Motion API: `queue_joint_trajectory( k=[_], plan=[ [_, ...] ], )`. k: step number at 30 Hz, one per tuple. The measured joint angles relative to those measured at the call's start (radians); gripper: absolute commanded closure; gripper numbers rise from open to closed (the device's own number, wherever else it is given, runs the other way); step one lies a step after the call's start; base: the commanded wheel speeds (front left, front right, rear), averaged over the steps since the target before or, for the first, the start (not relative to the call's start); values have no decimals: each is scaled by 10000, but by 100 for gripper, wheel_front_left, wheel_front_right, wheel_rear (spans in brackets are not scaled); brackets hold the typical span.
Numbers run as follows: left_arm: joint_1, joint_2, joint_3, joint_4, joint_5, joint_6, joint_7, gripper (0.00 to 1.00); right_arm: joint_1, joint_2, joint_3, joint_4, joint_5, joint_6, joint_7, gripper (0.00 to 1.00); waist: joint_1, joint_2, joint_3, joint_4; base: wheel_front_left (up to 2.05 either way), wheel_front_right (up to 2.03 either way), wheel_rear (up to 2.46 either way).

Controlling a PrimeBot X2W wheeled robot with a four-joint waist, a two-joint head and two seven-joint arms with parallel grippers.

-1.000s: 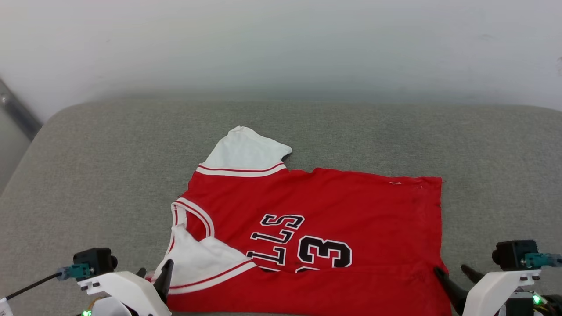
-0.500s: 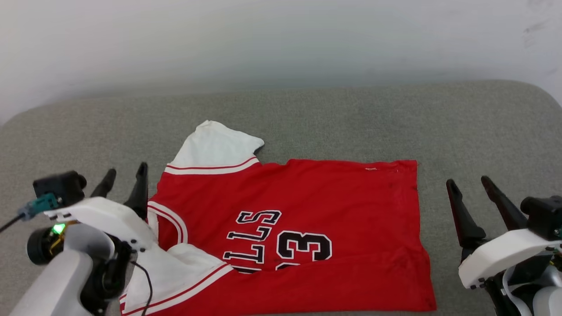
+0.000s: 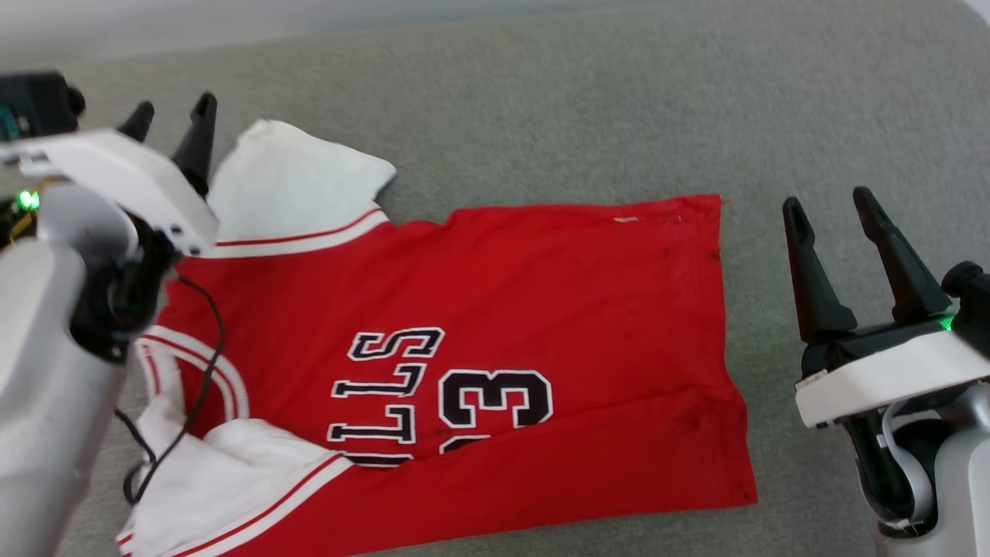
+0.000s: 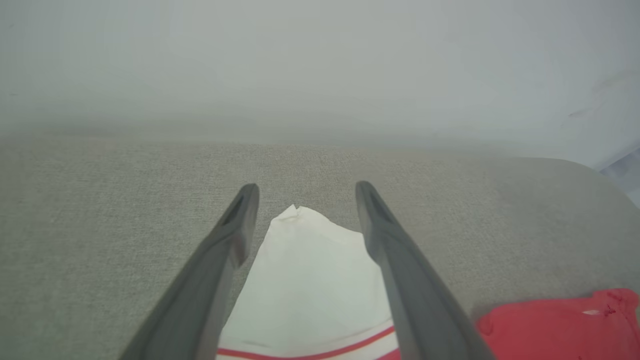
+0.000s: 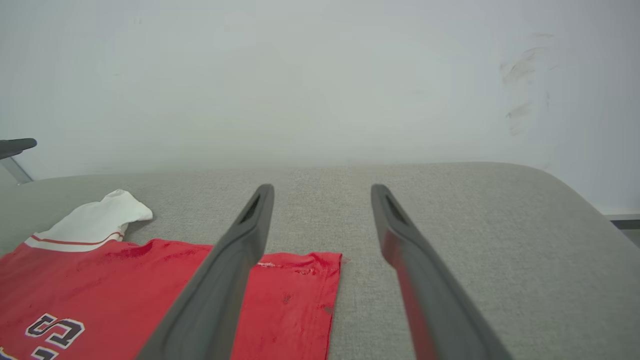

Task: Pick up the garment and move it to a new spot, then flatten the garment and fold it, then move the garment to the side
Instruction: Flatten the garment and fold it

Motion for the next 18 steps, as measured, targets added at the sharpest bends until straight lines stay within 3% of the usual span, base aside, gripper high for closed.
queue_joint_trajectory(
  k=[8,13,18],
  plan=[
    [-2249,456,-470,1519,-305,-491,2750,0,-391,96,186,178,104,0,-236,0,1,0,1038,-680,0,0,0],
    [-3137,951,-978,2031,-203,-376,4761,0,-465,140,257,215,265,0,-370,0,1,0,1572,-1019,0,0,0],
    [-3369,1315,-1135,2336,-221,-155,5841,0,-520,167,370,366,410,0,-504,0,0,0,2008,-1369,0,0,0]
  ],
)
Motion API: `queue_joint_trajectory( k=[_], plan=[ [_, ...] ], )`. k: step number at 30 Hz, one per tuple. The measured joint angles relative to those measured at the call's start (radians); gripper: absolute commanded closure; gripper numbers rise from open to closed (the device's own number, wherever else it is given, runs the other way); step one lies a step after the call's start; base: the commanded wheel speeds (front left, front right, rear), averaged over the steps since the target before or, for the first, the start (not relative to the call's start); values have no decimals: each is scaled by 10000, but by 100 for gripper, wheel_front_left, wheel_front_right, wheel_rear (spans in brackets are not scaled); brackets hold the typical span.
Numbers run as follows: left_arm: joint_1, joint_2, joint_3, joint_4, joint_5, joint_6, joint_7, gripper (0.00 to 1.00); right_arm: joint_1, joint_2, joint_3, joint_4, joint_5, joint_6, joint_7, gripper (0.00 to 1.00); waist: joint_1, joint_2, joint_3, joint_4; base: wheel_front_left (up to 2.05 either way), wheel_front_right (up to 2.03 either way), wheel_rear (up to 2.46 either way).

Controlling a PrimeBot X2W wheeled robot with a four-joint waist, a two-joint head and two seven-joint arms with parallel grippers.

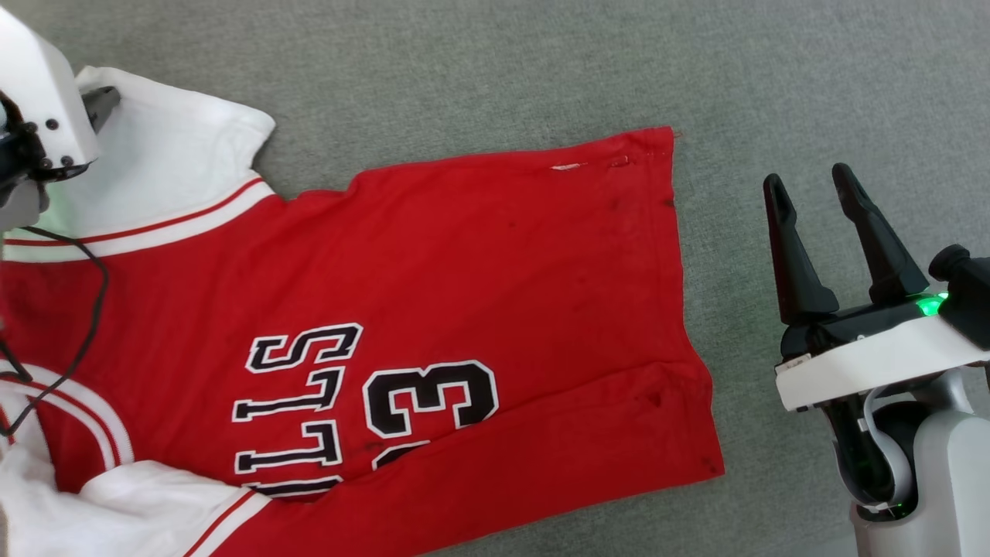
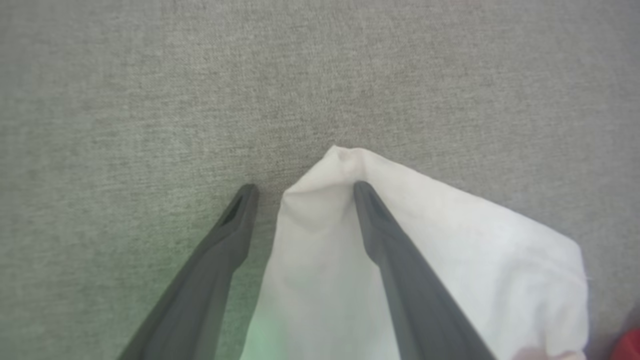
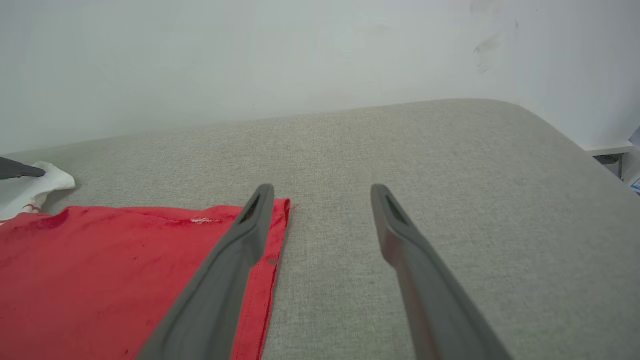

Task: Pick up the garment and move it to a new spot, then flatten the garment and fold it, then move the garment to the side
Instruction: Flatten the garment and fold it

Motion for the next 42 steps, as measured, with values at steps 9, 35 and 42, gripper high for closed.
queue_joint_trajectory(
  k=[9,35,42],
  plan=[
    [-81,234,67,38,-485,136,1062,100,-50,29,38,301,169,0,0,0,-2,0,367,-330,0,0,0],
    [-143,-1569,-493,-443,267,-721,-1983,100,-3080,-1567,-176,3708,2571,-2,6209,0,-1,0,-744,1938,0,0,0],
    [-139,-1668,-562,-930,278,-855,-2197,100,-4070,-1680,-393,5007,2581,2,6648,0,-2,0,-357,2456,0,0,0]
  ],
)
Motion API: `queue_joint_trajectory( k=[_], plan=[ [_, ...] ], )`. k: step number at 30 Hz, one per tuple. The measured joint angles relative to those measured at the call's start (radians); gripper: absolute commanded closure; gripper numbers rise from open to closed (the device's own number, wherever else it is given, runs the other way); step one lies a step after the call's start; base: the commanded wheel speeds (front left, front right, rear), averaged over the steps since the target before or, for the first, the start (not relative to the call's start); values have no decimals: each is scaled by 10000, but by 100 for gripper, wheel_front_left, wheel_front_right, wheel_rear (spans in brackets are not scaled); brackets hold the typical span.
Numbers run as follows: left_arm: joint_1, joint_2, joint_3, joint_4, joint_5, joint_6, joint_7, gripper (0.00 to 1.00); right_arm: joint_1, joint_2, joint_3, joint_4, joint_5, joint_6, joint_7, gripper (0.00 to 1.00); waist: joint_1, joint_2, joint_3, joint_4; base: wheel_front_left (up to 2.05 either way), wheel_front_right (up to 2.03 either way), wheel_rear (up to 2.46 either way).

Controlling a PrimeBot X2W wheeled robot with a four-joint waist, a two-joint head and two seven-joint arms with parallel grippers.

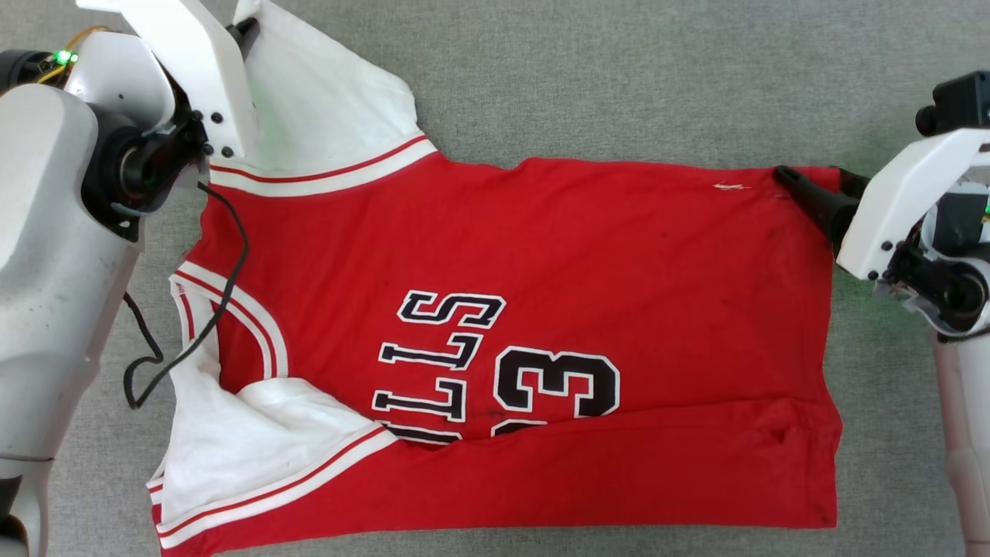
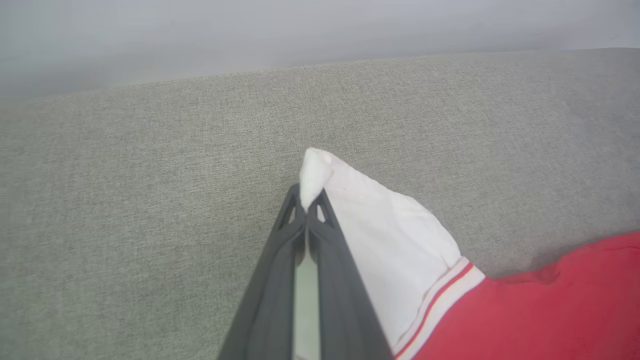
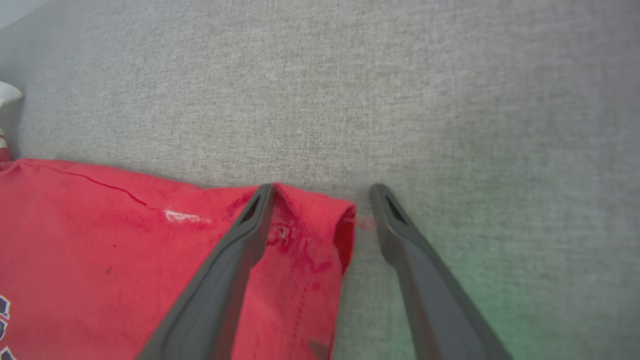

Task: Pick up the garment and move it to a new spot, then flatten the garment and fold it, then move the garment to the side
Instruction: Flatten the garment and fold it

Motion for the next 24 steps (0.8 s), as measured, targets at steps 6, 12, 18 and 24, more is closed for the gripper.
queue_joint_trajectory(
  k=[6,12,18,24],
  plan=[
    [123,-17,-54,-104,-10,-33,-50,100,-571,2,8,811,-56,6,654,95,-3,0,128,102,0,0,0],
    [412,36,-6,-46,-159,-42,-159,100,-584,-29,123,777,-217,-2,660,100,-1,0,-102,41,0,0,0],
    [1171,226,418,-272,-569,-71,-780,100,-245,-272,217,-4,-573,-2,232,100,-1,0,-645,32,0,0,0],
    [2880,612,995,-978,-1055,199,-1662,100,928,-405,201,-1081,-715,-2,63,100,-2,0,-1469,104,0,0,0]
  ],
)
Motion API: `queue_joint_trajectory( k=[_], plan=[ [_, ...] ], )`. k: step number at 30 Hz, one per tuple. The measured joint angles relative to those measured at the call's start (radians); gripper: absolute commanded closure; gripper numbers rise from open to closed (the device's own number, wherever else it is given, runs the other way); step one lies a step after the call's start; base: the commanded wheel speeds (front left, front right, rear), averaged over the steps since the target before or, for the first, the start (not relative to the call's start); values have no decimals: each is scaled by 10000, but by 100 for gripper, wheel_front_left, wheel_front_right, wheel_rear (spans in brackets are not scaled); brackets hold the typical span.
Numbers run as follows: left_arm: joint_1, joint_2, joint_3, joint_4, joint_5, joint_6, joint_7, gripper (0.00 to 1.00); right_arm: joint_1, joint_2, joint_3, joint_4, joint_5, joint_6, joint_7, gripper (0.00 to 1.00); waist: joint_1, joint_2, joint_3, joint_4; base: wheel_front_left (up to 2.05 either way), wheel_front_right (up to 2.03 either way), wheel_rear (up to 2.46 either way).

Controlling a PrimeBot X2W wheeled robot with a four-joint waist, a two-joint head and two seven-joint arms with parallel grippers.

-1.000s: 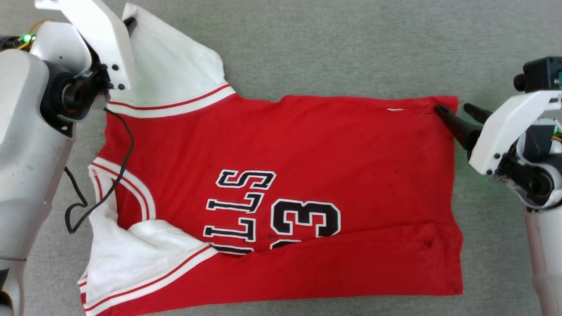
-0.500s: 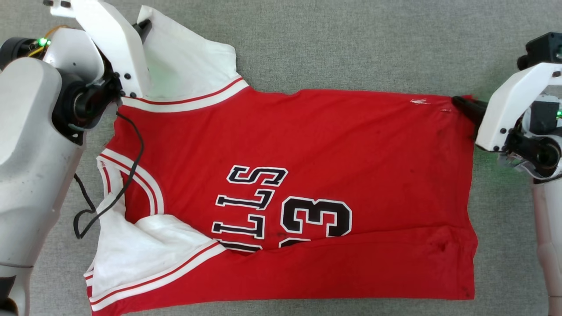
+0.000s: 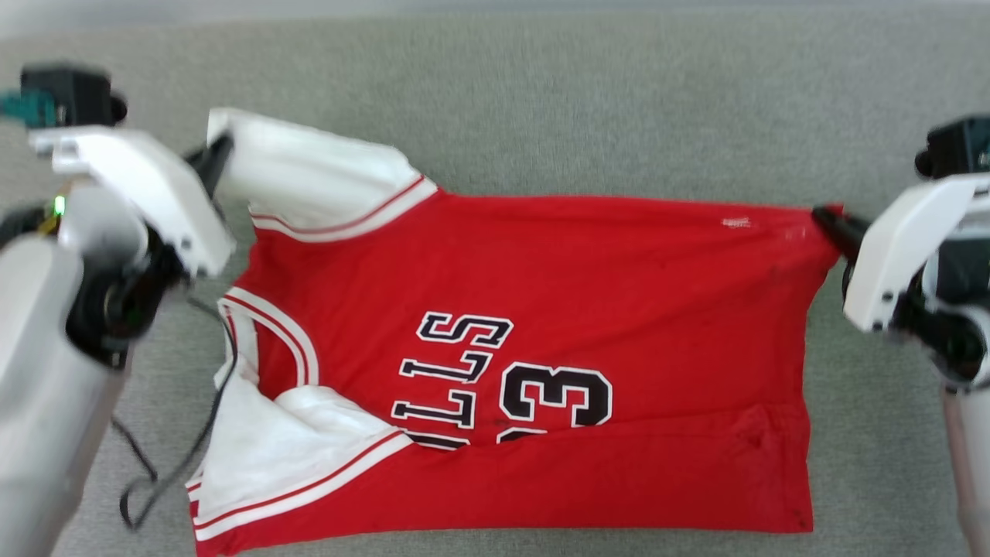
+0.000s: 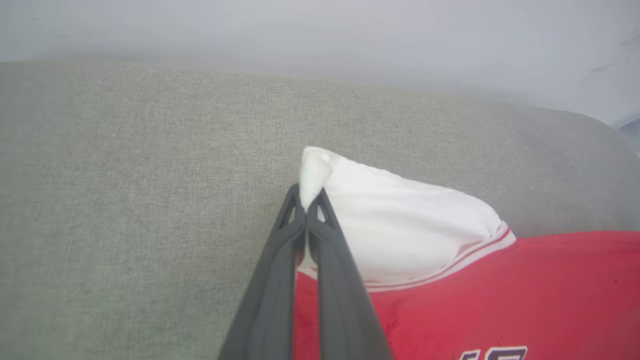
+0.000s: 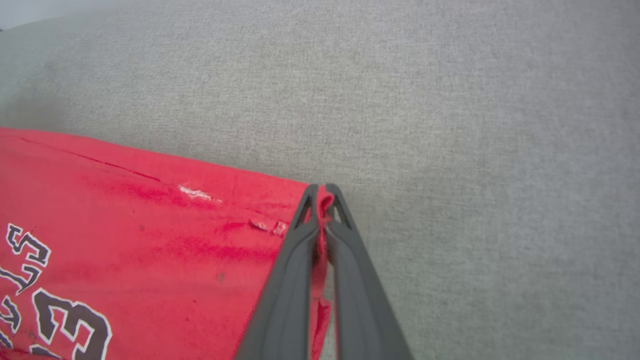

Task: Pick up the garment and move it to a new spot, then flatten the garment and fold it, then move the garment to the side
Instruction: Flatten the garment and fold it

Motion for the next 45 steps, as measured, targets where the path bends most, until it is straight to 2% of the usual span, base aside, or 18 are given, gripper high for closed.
queue_joint_trajectory(
  k=[8,11,15,16,17,18,19,20,21,28,33,38,40,45],
  plan=[
    [3298,527,640,-1227,-846,700,-742,100,2414,86,-128,-1195,58,2,-40,100,0,0,-1178,154,0,0,0],
    [4489,514,767,-1659,-1202,1003,-936,100,3253,247,-259,-1507,113,2,-171,100,0,0,-1433,214,0,0,0],
    [5821,178,838,-1795,-1741,1214,-1124,100,4156,568,-449,-1582,190,2,-420,98,0,0,-1501,198,0,0,0],
    [6067,86,859,-1801,-1843,1277,-1174,100,4353,640,-497,-1546,180,0,-516,90,1,0,-1520,181,0,0,0],
    [6297,13,861,-1801,-1939,1298,-1197,100,4546,688,-537,-1513,138,0,-631,69,0,0,-1537,164,0,0,0],
    [6490,-69,861,-1785,-2042,1310,-1214,100,4713,767,-606,-1467,138,2,-711,53,0,0,-1539,152,0,0,0],
    [6631,-174,848,-1741,-2075,1336,-1287,84,4871,867,-692,-1379,148,2,-805,0,1,0,-1540,140,0,0,0],
    [6739,-267,844,-1691,-2094,1356,-1373,58,5012,940,-711,-1277,98,0,-970,0,1,0,-1549,121,0,0,0],
    [6783,-426,853,-1584,-2211,1315,-1463,0,5213,1053,-734,-1101,107,0,-1208,0,0,0,-1592,95,0,0,0],
    [6868,-579,725,-1279,-1524,1220,-2437,0,5750,1091,-598,-1158,180,0,-1847,0,1,0,-1907,-42,0,0,0],
    [6597,-719,746,-1695,-767,1323,-3544,0,5992,1011,-926,-2100,194,0,-1875,0,0,0,-2227,-67,0,0,0],
    [6283,-732,631,-2286,169,1446,-4573,0,6011,988,-1569,-2727,148,0,-1112,0,1,0,-2506,-75,0,0,0],
    [6198,-807,608,-2481,537,1615,-4993,0,5975,999,-1845,-2855,115,0,-648,0,1,0,-2580,-43,0,0,0],
    [5779,-1011,453,-3005,1574,1697,-5969,0,5771,1018,-2353,-3080,-38,0,564,0,1,0,-2579,228,0,0,0]
  ],
)
